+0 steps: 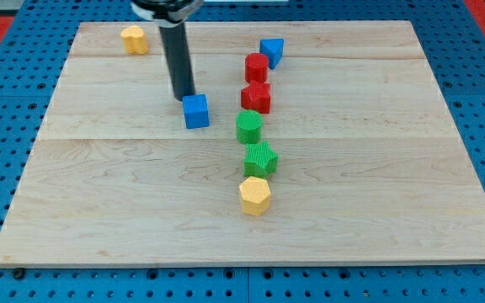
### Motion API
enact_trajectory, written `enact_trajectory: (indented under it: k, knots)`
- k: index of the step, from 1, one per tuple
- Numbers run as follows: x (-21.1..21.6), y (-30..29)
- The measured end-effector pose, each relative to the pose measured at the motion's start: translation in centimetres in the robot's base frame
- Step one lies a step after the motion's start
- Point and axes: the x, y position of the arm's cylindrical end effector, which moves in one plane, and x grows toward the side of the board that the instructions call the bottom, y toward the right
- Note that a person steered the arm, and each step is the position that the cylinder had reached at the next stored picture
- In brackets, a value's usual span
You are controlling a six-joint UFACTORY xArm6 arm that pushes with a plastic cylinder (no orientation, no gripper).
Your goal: Push blue cube into green circle
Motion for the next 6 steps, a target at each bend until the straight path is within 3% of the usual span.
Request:
enact_trajectory:
  k: [3,5,6]
  knots:
    - [4.7,-2.7]
    - [6.8,4.8]
    - [6.6,-2.5]
